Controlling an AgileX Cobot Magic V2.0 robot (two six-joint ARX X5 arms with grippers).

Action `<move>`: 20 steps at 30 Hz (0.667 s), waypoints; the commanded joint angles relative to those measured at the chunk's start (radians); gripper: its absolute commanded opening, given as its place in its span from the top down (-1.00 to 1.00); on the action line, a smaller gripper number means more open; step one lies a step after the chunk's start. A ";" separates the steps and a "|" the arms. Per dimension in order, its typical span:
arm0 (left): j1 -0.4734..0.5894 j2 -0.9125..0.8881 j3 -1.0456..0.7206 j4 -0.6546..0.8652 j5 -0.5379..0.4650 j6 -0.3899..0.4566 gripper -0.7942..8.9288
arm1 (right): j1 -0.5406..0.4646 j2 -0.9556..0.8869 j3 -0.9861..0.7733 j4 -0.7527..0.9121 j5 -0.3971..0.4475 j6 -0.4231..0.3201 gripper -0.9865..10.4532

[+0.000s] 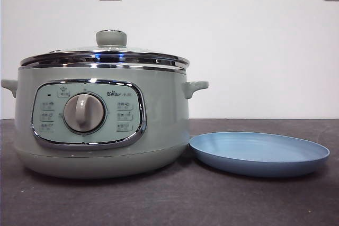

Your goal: Take the pumpkin out from the steamer,put the pumpkin in the blue plate,close the lid

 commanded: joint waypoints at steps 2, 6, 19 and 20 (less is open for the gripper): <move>0.003 0.008 0.053 -0.036 0.001 -0.008 0.85 | 0.000 0.056 0.078 -0.005 -0.001 0.006 0.86; 0.003 0.074 0.111 -0.042 0.005 -0.006 0.85 | 0.000 0.120 0.166 -0.019 -0.002 0.000 0.86; 0.002 0.451 0.414 -0.059 0.146 0.207 0.85 | 0.001 0.332 0.514 -0.143 -0.002 -0.196 0.86; 0.002 0.477 0.443 -0.066 0.170 0.224 0.85 | 0.001 0.355 0.546 -0.169 -0.003 -0.221 0.86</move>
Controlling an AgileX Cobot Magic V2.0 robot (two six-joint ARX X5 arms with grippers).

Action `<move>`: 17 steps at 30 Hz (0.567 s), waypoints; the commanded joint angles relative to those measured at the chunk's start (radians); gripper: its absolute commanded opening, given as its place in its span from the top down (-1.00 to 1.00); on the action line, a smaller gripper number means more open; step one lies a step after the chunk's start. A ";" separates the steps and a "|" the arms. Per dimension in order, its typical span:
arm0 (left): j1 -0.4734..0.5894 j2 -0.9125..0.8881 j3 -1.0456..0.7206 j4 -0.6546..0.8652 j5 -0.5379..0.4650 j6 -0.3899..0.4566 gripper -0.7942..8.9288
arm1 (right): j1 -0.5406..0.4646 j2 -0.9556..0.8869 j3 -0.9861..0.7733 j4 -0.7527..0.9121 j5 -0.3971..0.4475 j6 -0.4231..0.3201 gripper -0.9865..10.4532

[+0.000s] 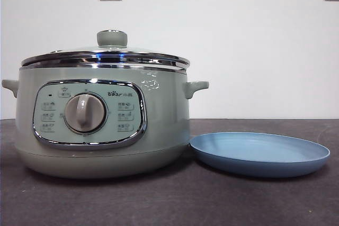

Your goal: Take the pumpkin out from the steamer,put the pumpkin in the blue plate,close the lid

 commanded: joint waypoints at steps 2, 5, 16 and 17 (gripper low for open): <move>0.002 0.082 0.094 -0.019 0.084 0.098 0.85 | 0.001 0.082 0.113 -0.083 -0.022 -0.132 0.86; 0.002 0.147 0.179 -0.070 0.143 0.111 0.85 | 0.001 0.154 0.196 -0.147 -0.080 -0.193 0.86; -0.010 0.283 0.344 -0.159 0.254 0.145 0.83 | 0.001 0.323 0.343 -0.217 -0.182 -0.259 0.52; -0.011 0.283 0.344 -0.158 0.254 0.145 0.78 | 0.001 0.329 0.344 -0.217 -0.182 -0.259 0.41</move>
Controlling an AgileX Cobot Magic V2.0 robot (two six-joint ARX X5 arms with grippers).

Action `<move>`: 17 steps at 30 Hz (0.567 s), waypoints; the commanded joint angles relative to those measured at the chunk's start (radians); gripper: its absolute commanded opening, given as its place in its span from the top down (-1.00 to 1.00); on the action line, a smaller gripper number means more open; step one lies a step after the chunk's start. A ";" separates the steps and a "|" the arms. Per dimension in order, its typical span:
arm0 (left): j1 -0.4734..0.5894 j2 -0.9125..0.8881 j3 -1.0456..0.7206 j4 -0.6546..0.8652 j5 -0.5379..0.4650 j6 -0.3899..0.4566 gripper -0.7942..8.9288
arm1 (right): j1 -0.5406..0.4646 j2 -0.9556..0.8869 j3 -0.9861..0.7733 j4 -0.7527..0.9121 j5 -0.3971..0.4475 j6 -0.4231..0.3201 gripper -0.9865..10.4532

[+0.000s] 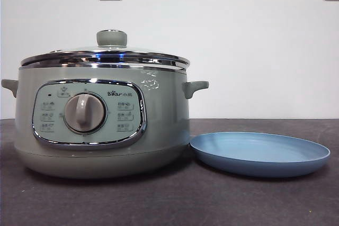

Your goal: Take the pumpkin out from the steamer,put the pumpkin in the blue plate,close the lid

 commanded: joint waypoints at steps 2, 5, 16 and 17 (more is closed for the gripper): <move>-0.008 -0.001 0.004 0.001 0.006 0.016 0.46 | 0.001 0.014 0.005 0.000 0.000 -0.011 0.22; -0.009 -0.001 0.004 0.004 -0.008 -0.002 -0.07 | 0.001 0.022 0.005 0.000 0.001 -0.011 0.04; -0.108 0.119 0.068 0.049 -0.075 -0.043 -0.07 | 0.001 0.025 0.005 -0.001 -0.002 -0.002 0.03; -0.132 0.144 0.090 0.039 -0.096 -0.035 -0.07 | 0.001 0.025 0.005 -0.002 -0.002 -0.002 0.03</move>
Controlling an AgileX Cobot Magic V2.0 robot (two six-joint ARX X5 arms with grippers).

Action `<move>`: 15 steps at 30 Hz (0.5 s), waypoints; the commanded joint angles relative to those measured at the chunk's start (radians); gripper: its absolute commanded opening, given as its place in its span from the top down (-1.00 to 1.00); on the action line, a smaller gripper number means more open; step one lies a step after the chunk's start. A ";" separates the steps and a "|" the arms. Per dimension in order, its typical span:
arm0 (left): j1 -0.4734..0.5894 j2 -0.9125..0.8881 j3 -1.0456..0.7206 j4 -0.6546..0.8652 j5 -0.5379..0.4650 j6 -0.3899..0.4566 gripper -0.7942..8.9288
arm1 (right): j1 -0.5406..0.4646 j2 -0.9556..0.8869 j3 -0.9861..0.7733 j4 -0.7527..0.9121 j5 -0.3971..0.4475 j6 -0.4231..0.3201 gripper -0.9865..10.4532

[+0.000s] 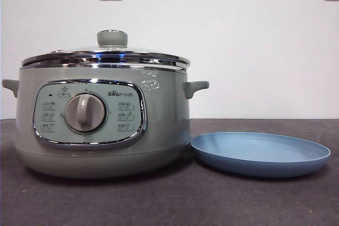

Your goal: Take the pumpkin out from the steamer,put the pumpkin in the blue plate,close the lid

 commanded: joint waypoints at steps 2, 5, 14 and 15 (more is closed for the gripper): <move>-0.090 0.092 0.082 -0.025 -0.075 0.030 -0.07 | 0.001 -0.001 0.004 0.004 -0.002 0.001 0.03; -0.169 0.172 0.154 -0.042 -0.152 0.055 -0.07 | 0.002 -0.001 0.004 0.003 -0.002 0.001 0.03; -0.359 0.399 0.295 -0.092 -0.345 0.113 -0.07 | 0.002 -0.001 0.004 -0.023 -0.001 0.000 0.05; -0.369 0.415 0.295 -0.090 -0.354 0.120 -0.07 | 0.002 -0.001 0.004 -0.025 -0.001 0.000 0.05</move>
